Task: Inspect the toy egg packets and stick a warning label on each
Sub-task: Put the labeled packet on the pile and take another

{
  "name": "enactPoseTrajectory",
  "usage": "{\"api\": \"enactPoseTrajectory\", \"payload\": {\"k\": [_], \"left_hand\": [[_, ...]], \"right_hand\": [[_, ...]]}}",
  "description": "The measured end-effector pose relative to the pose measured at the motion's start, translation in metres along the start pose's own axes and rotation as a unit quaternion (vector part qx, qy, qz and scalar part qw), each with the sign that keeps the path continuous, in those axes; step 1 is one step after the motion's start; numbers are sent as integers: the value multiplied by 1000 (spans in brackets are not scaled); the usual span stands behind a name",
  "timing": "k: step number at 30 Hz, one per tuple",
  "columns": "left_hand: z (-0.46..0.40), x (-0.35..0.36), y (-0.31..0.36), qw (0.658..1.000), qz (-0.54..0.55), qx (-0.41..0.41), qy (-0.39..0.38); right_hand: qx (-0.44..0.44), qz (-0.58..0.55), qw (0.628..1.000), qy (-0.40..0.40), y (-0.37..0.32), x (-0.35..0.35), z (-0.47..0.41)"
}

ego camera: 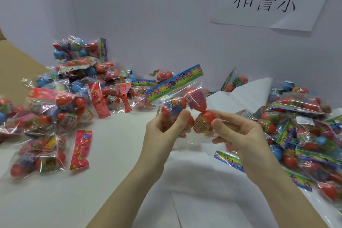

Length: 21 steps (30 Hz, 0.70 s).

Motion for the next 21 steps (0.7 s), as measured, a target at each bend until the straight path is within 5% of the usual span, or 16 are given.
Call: {"api": "enactPoseTrajectory", "payload": {"k": [7, 13, 21], "left_hand": [[0, 2, -1, 1000, -14, -16, -19], [-1, 8, -9, 991, 84, -62, -83], [-1, -7, -15, 997, 49, -58, -18]], "right_hand": [[-32, 9, 997, 63, -4, -8, 3], [1, -42, 992, 118, 9, -28, 4], [6, -49, 987, 151, 12, -28, 8]]}}
Point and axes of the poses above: each hand's wrist, its own z-axis away from the middle knuckle, its own x-axis out of the palm, y = z × x, the point moved 10 cm from there along -z, towards the middle knuckle, and after that the axes turned 9 degrees about -y, right-handed, at the moved point
